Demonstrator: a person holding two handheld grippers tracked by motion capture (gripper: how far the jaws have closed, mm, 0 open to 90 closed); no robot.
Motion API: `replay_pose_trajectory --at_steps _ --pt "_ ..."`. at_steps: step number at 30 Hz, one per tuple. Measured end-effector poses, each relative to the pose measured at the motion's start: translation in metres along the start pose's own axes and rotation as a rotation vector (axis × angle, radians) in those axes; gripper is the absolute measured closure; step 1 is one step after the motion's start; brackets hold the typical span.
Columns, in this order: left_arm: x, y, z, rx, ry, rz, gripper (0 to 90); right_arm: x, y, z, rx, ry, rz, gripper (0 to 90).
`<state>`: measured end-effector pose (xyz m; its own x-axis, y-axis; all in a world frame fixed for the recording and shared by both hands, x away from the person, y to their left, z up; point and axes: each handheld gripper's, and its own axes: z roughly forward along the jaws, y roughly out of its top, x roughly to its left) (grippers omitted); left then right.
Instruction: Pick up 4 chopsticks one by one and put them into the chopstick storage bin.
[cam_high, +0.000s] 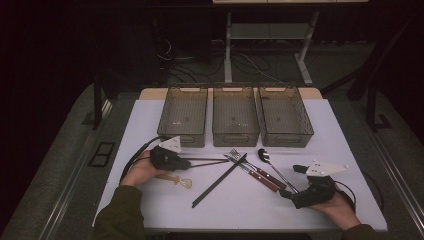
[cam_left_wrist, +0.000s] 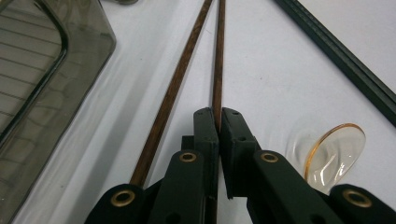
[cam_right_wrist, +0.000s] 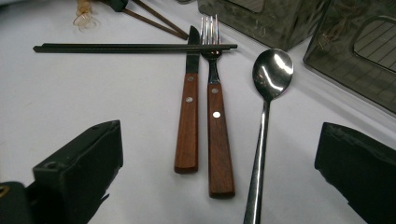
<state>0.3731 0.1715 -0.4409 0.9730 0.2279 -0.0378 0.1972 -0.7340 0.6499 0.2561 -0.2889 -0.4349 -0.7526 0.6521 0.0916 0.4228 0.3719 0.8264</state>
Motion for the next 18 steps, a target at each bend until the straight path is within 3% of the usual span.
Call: replay_pose_trajectory --at_steps 6,18 --pt "-0.001 0.0 -0.001 0.006 0.0 0.008 85.6 0.0 0.0 0.0 0.0 0.0 0.001 1.2" --pt "-0.005 0.011 -0.012 -0.044 0.037 0.002 85.7 0.0 0.0 0.0 0.0 -0.002 0.0 1.2"
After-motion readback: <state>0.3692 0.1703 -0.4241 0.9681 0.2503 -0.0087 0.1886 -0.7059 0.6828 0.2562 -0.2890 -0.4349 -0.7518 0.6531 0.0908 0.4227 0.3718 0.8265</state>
